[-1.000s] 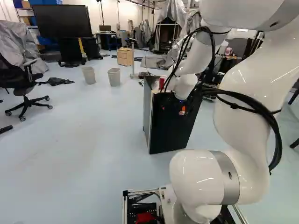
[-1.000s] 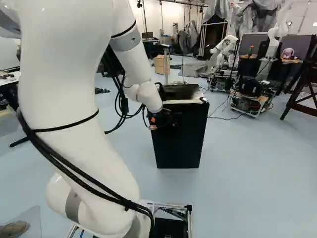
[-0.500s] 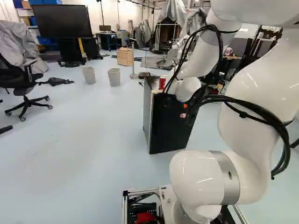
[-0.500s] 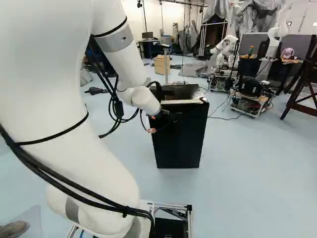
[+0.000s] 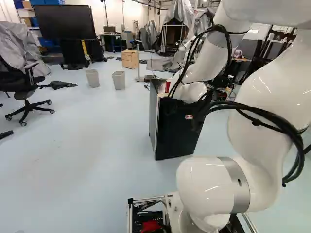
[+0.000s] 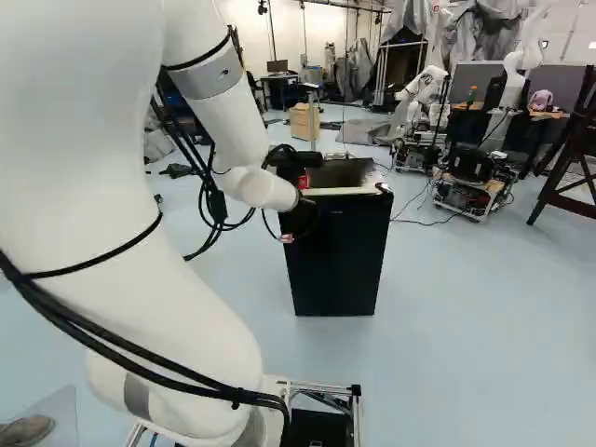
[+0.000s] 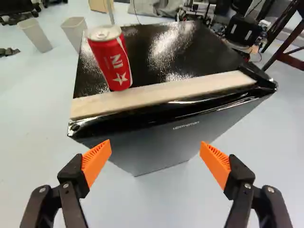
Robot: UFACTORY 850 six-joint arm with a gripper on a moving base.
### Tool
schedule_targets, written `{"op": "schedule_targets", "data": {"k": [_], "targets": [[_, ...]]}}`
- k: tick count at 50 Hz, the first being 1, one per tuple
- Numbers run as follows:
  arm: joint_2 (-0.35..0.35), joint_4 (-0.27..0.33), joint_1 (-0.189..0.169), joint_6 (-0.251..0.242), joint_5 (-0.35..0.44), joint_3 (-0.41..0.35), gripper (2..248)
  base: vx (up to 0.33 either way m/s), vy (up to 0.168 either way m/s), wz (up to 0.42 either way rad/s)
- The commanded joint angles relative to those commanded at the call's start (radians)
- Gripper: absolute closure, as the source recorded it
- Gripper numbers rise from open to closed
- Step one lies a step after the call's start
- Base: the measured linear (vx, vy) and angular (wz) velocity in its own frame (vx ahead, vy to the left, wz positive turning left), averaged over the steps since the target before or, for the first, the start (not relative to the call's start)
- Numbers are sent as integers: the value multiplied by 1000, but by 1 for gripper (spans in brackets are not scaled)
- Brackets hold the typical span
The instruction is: Grab a drink from the fridge
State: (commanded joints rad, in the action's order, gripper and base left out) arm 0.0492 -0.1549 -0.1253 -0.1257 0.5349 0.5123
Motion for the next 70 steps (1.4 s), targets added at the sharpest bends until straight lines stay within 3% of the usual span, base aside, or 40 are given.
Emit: {"op": "schedule_targets", "data": {"k": [34,70], "targets": [[2,0,39,0,306,3,3,0,0,0],[66,0,116,0,355,70,3,0,0,0]]}}
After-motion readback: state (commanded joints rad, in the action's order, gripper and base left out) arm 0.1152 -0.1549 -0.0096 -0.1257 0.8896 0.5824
